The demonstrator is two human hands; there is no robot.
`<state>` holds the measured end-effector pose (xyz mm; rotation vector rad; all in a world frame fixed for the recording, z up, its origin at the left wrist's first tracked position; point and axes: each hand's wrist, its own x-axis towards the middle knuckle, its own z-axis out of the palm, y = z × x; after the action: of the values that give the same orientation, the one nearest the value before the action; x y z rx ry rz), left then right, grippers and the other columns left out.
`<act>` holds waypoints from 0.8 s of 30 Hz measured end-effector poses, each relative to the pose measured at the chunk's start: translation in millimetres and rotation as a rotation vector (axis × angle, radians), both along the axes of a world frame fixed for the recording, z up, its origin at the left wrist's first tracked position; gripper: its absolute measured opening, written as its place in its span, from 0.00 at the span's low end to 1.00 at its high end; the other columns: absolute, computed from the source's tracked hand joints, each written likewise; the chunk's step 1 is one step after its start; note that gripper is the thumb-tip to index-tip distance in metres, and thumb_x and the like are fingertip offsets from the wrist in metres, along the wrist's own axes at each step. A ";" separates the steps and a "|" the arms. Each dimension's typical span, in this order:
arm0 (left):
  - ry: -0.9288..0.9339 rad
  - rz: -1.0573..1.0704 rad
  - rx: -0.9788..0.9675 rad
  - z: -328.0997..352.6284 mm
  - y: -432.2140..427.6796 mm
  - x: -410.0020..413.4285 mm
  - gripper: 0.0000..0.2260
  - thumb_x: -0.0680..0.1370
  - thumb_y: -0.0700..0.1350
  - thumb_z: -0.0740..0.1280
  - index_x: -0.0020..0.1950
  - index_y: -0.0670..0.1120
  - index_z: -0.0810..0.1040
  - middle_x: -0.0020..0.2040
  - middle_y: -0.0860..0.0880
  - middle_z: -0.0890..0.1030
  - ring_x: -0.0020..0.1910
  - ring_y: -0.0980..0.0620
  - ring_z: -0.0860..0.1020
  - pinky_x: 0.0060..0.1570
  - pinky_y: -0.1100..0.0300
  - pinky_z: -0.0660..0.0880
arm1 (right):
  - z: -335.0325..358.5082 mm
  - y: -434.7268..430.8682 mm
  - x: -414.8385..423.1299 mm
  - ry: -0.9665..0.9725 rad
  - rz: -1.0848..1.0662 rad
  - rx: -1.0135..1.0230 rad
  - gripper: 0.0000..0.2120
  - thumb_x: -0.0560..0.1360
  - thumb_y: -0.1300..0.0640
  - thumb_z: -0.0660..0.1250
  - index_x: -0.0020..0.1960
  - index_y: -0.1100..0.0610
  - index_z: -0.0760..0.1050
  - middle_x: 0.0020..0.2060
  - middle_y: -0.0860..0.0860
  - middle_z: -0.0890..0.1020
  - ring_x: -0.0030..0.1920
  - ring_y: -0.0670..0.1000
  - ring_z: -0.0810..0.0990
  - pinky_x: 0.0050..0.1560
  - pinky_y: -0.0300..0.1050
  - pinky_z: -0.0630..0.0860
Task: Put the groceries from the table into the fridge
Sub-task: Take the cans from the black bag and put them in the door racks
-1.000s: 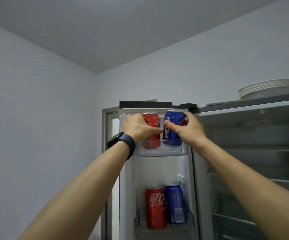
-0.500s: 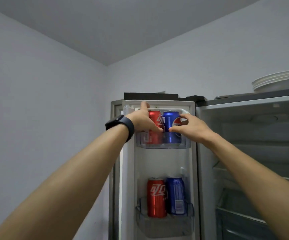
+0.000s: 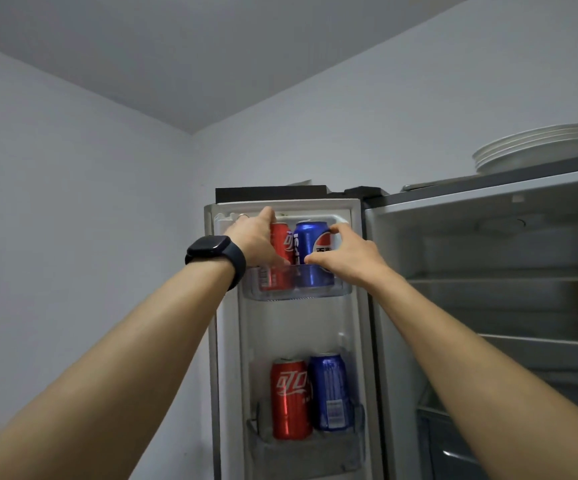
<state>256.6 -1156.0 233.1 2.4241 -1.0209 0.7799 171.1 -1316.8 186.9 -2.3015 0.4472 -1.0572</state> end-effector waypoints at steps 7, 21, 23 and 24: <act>0.126 0.003 -0.078 -10.7 -5.4 -7.4 0.38 0.73 0.53 0.74 0.76 0.49 0.57 0.64 0.44 0.76 0.58 0.43 0.78 0.57 0.51 0.77 | -20.8 3.5 -4.5 -0.029 0.088 0.049 0.31 0.74 0.35 0.56 0.75 0.41 0.59 0.64 0.56 0.77 0.68 0.60 0.73 0.66 0.57 0.73; -0.205 0.115 -0.134 -203.9 162.0 -33.4 0.26 0.78 0.57 0.63 0.76 0.62 0.62 0.76 0.53 0.66 0.71 0.51 0.68 0.62 0.52 0.72 | -162.4 122.5 -50.2 -0.526 0.173 -0.341 0.18 0.76 0.52 0.65 0.66 0.49 0.78 0.66 0.44 0.77 0.71 0.45 0.69 0.71 0.41 0.63; -0.137 0.205 -0.078 -248.4 211.0 -29.2 0.25 0.78 0.57 0.63 0.75 0.61 0.64 0.76 0.51 0.66 0.72 0.50 0.67 0.65 0.52 0.69 | -203.0 158.1 -49.7 -0.514 0.304 -0.254 0.17 0.76 0.53 0.66 0.64 0.47 0.77 0.64 0.42 0.77 0.69 0.42 0.71 0.70 0.40 0.65; -0.094 0.252 -0.056 -270.5 238.8 -28.5 0.25 0.78 0.57 0.62 0.75 0.61 0.65 0.76 0.51 0.66 0.72 0.50 0.66 0.67 0.52 0.68 | -224.6 177.5 -47.7 -0.492 0.358 -0.213 0.16 0.76 0.54 0.66 0.64 0.47 0.77 0.63 0.41 0.77 0.68 0.41 0.71 0.70 0.38 0.66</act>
<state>228.2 -917.1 -37.4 2.5176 -0.7227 1.0004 123.4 -1139.3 -37.6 -2.0792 -0.2732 -1.4701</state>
